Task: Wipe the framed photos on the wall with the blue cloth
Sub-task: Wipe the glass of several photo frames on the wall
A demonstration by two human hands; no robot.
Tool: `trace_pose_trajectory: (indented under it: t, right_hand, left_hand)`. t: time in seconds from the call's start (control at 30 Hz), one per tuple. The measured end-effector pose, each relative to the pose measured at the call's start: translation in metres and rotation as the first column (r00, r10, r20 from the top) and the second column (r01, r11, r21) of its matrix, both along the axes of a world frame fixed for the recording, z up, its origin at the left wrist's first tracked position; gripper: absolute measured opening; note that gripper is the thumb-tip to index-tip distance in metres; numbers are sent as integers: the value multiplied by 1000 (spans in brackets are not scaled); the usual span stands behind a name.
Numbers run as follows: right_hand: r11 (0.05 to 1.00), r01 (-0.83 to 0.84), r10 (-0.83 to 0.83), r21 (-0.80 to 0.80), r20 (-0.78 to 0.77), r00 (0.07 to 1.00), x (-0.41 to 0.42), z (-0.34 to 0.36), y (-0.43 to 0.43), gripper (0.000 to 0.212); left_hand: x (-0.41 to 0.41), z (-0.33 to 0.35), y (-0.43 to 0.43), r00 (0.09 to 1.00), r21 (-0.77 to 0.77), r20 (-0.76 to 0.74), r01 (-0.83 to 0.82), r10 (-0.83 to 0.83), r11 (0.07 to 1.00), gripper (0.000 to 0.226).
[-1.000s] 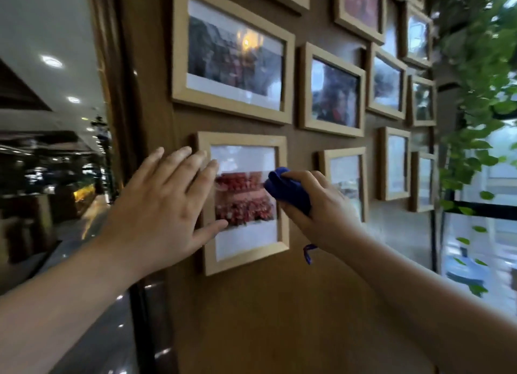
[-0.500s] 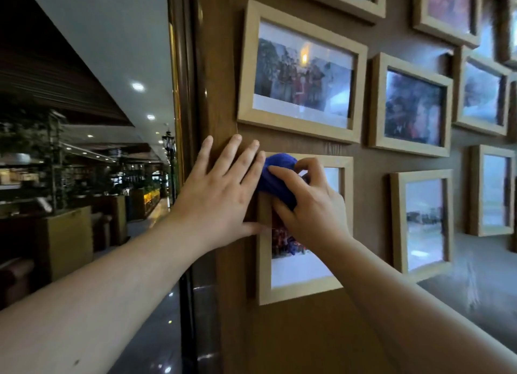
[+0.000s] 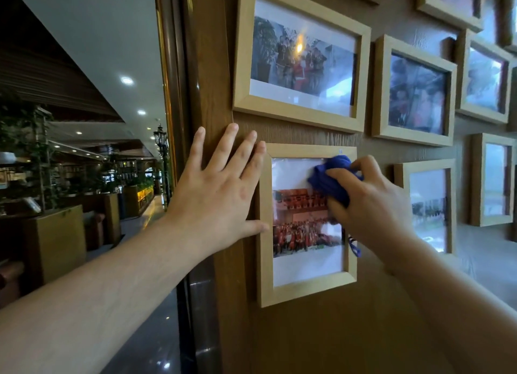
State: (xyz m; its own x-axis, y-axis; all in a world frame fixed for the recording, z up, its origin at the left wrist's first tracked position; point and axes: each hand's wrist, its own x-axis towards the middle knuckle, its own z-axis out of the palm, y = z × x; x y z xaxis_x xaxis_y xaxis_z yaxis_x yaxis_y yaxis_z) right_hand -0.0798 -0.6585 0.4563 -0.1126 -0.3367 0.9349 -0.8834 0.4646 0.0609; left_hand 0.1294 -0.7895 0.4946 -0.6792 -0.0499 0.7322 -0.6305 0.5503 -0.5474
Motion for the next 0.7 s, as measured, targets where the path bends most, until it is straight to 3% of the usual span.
trace_pose_trajectory:
  t: [0.23,0.37,0.53,0.6,0.7]
  right_hand:
    - [963,-254,264,88,-131,956,45,-6,-29,43]
    - [982,-150,166,118,-138,976,21,-14,-8,46]
    - [993,78,-78,90,1,997,1,-28,9,40]
    - [995,15,-13,96,-24,1000,16,-26,3,43]
    - [966,-130,163,224,-137,977,40,-28,-9,45]
  left_hand:
    - [1,1,3,999,0,21,25,-25,1000,105]
    - [0,2,5,1000,-5,28,14,-14,1000,105]
    - [-1,1,4,1000,-5,25,0,0,1000,106]
    - [-1,1,3,1000,-4,18,5,-5,1000,106]
    - [-3,0,5,1000,-4,15,10,-10,1000,105]
